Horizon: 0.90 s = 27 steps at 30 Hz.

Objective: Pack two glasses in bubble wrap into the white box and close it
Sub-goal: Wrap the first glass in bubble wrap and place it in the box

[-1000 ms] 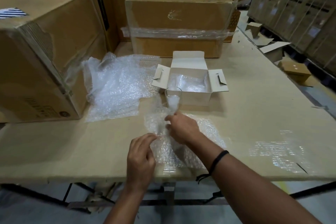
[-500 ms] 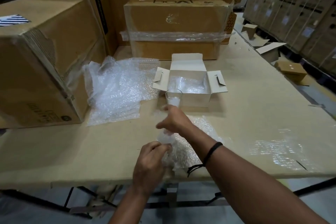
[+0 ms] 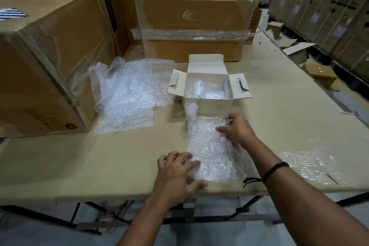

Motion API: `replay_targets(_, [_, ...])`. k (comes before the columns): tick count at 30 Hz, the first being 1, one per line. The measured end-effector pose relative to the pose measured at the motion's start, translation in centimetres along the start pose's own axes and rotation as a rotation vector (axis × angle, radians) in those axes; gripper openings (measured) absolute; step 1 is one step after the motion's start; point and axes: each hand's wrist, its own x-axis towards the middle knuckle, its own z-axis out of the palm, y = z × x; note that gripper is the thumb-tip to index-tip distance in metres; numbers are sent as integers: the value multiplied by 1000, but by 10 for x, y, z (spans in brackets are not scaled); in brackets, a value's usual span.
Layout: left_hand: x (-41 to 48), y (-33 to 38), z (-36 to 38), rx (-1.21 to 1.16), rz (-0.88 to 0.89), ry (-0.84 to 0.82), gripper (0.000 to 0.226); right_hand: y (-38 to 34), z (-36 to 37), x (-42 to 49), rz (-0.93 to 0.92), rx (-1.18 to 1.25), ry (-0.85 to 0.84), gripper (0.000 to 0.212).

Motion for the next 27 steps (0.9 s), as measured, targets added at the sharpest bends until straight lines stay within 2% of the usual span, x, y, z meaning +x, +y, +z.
replay_targets(2, [3,3,-5,-1,-7,-11,82,7,3,-4,-137,-222,156,43])
replay_targets(4, [5,6,-7,-3,-19,-28,86,10,9,-15,-367,-409,325,37])
replay_targets(5, [6,7,-6,-9,-45,10,82,9,12,-21,-458,-457,317,31])
replay_targets(6, [6,9,-5,-14,-98,90,77,9,16,-24,-503,-505,230,27])
replay_targets(8, [6,12,-5,24,-291,220,70,8,24,-25,-472,-655,-21,24])
replay_targets(9, [7,13,-5,72,-386,216,69,9,26,-24,-445,-721,-88,24])
replay_targets(11, [6,16,-3,166,-463,169,69,9,25,-22,-432,-752,-74,25])
replay_targets(15, [6,21,4,153,-431,152,39,-4,26,-26,-381,-608,63,25])
replay_targets(17, [8,23,8,55,-414,191,23,-19,30,-30,-269,-454,45,45])
replay_targets(20, [10,23,9,-37,-329,255,30,-44,41,-35,-179,-413,-69,75])
replay_targets(22, [11,20,8,-79,-278,344,31,-52,47,-36,-151,-438,-115,62])
replay_targets(24, [11,21,3,-140,-232,426,21,-55,50,-33,-138,-314,-146,23])
replay_targets(25, [10,22,0,-175,-233,452,20,-55,49,-32,-99,-163,-162,6])
replay_targets(27, [11,25,-3,-237,-282,456,40,-52,46,-27,18,206,-210,14])
